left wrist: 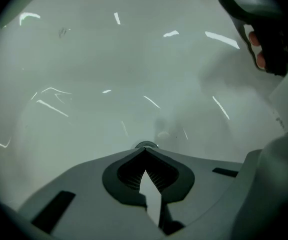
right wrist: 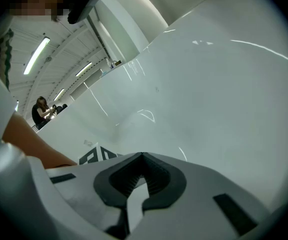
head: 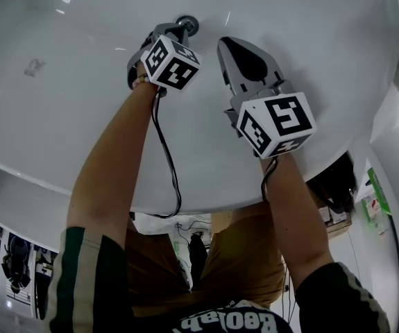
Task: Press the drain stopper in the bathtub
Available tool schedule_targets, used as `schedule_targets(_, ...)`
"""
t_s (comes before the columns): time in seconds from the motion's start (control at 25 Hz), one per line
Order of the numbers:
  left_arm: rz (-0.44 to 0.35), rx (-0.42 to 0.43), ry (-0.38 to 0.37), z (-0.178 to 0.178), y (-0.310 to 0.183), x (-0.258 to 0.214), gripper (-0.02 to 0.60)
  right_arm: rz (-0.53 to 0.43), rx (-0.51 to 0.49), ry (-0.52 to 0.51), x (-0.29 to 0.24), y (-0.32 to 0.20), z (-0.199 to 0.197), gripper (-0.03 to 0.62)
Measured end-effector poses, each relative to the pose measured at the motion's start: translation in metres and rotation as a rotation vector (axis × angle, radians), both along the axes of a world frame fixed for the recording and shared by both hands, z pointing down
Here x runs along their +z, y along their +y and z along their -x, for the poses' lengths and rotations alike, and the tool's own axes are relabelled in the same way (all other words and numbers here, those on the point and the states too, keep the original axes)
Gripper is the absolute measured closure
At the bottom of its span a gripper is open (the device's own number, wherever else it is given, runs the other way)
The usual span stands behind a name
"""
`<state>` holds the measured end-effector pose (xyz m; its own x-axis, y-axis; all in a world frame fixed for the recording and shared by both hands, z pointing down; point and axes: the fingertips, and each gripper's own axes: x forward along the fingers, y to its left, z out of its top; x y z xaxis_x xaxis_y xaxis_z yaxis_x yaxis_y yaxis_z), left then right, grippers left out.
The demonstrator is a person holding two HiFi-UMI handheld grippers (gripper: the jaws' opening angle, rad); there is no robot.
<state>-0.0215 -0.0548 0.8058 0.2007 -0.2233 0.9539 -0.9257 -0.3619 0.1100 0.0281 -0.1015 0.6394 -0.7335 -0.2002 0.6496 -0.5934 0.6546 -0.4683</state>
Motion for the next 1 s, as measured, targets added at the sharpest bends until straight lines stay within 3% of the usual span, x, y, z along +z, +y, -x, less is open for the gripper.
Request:
schedule_targets(0.32,-0.018,-0.044,0.017,-0.004,-0.001,-0.055,0.580,-0.015,-0.017,-0.013,-0.055,0.008,-0.007,0.580)
schedule_targets(1.0,-0.133,-0.023,0.003,0.007,-0.013,-0.189,0.580,-0.094,0.001,-0.022,-0.143,-0.011,-0.010,0.580)
